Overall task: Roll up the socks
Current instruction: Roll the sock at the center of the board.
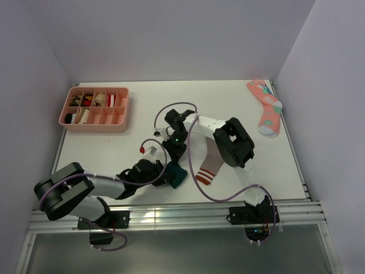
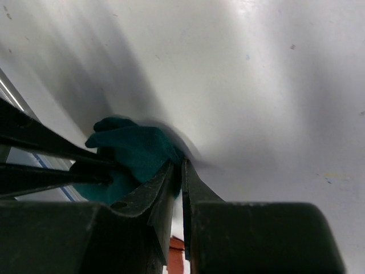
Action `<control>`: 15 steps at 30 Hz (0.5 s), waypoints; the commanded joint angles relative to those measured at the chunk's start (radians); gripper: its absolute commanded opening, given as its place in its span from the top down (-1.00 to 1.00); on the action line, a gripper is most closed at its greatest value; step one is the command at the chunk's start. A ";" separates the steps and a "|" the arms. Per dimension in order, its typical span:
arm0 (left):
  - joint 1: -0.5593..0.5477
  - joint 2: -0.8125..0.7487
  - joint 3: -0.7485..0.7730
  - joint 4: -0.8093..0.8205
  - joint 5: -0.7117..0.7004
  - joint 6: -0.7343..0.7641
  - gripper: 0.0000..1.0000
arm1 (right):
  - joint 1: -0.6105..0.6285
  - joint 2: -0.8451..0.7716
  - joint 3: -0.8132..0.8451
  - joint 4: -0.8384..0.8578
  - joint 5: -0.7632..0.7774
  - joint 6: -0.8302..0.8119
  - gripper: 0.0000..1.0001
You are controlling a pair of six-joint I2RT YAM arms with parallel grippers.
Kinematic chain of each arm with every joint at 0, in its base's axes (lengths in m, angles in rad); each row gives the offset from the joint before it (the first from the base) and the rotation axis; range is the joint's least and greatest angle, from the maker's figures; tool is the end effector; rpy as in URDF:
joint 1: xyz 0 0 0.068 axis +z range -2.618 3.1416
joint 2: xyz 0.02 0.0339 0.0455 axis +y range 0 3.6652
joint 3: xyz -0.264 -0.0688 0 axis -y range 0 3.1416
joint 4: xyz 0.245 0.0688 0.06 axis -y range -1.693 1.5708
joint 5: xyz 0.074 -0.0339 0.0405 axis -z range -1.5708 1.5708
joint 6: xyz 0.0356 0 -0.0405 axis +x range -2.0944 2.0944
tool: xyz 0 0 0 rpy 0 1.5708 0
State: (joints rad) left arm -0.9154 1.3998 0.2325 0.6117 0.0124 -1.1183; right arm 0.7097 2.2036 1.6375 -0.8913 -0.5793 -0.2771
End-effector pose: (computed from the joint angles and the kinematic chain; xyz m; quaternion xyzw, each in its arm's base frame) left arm 0.1335 -0.1743 0.1141 -0.0855 0.8697 -0.4162 0.2511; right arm 0.3111 0.2929 0.1425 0.4674 -0.8350 -0.2902 0.0082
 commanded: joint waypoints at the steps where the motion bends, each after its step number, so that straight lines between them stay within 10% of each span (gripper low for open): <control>1: 0.027 0.071 -0.007 -0.266 0.133 0.115 0.99 | -0.041 -0.033 0.035 0.095 0.102 -0.027 0.68; 15: 0.122 0.215 0.125 -0.417 0.267 0.193 0.99 | -0.113 -0.126 -0.005 0.123 0.069 -0.020 -0.04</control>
State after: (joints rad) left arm -0.7967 1.5467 0.3851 0.4999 0.3008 -1.0222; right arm 0.6308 2.1567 1.6352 -0.8005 -0.5186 -0.2817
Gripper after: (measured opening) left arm 0.153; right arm 0.515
